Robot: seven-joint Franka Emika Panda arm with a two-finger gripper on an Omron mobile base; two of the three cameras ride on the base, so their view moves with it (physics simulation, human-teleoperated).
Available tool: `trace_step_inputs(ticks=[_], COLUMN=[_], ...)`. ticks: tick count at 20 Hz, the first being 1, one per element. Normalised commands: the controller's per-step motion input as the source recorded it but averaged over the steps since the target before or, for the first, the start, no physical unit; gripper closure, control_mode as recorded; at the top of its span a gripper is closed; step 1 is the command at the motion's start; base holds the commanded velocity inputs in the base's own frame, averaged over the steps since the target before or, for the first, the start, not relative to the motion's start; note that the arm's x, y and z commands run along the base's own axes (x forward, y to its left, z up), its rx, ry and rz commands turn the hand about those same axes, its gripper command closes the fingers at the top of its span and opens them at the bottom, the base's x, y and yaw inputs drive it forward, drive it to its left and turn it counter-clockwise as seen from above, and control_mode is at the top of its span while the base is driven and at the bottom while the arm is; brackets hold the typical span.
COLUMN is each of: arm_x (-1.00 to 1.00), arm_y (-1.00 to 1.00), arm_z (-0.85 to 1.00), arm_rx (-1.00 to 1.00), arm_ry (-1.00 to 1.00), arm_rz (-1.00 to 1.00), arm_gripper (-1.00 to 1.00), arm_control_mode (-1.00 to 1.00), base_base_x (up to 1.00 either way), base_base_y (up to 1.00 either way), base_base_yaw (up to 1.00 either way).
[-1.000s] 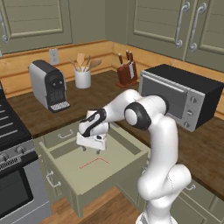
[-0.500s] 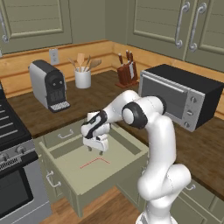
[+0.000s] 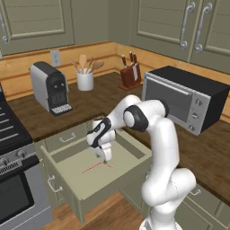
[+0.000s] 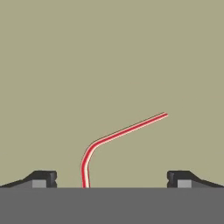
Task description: Take a straw from the drawer in front and place it inside the glass cup on the dining counter.
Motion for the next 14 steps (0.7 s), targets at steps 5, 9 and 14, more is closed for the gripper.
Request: trace_step_inputs(ticks=[5,9,14], arm_x=[0.01,0.0,0.0], arm_y=[0.0,0.0,0.0], arm_z=[-0.19,-0.17,-0.19], arm_rx=[-0.03,-0.08,-0.13], arm_ry=[0.0,-0.02,-0.07], arm_rz=[-0.23,-0.23,-0.23], arm_gripper=[-1.0,-1.0,-1.0], arm_control_mode=[-1.0,-1.0,-1.0], base_base_x=[0.0,0.0,0.0], base_base_y=[0.0,0.0,0.0], base_base_yaw=[0.0,0.0,0.0])
